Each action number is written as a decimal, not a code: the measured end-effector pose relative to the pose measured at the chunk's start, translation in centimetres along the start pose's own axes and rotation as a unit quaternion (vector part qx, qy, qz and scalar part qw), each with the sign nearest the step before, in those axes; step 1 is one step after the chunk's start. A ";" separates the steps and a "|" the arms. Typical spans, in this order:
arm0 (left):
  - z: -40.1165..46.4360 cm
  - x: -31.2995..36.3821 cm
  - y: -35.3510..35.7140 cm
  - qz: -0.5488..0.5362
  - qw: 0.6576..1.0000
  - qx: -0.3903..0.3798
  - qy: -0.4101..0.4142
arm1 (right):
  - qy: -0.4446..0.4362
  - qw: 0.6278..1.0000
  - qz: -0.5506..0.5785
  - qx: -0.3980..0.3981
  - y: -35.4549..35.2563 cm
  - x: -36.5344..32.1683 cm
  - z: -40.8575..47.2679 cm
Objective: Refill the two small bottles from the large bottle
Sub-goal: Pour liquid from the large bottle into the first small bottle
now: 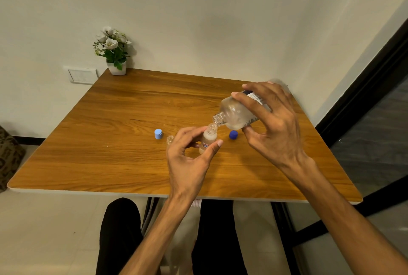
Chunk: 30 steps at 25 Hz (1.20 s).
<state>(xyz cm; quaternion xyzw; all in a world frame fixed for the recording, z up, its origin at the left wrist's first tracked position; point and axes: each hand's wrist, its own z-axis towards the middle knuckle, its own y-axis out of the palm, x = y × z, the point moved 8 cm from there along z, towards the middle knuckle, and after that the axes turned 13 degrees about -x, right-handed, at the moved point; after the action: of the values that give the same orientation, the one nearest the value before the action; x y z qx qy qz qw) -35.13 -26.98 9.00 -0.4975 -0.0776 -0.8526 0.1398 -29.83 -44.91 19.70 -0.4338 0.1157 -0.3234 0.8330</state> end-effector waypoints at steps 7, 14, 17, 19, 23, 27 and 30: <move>0.0 -0.1 0.2 0.006 1.000 0.002 0.000 | 0.003 1.000 0.006 0.001 0.4 0.4 -0.4; -0.1 -1.7 1.0 0.010 1.000 0.004 -0.027 | 0.069 0.996 0.058 0.010 2.5 1.2 -2.5; 0.4 -3.9 2.0 0.047 0.998 -0.019 -0.043 | 0.128 0.986 0.104 0.009 4.7 2.1 -4.5; 1.0 -6.1 2.9 0.074 0.993 -0.041 -0.077 | 0.165 0.977 0.137 0.012 6.2 2.6 -5.8; 2.2 -10.0 4.4 0.119 0.980 -0.063 -0.144 | 0.224 0.957 0.181 0.021 7.7 3.5 -7.7; 2.2 -11.6 5.0 0.130 0.974 -0.081 -0.165 | 0.242 0.950 0.194 0.024 7.4 3.7 -8.2; 1.5 -11.0 4.8 0.142 0.970 -0.095 -0.175 | 0.243 0.949 0.198 0.029 7.1 3.6 -7.9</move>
<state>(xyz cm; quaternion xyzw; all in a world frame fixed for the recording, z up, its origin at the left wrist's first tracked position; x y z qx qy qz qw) -27.29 -29.38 0.17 -0.6560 0.0521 -0.7272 0.1952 -27.70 -49.41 9.63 -0.2861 0.3889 -0.2508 0.8390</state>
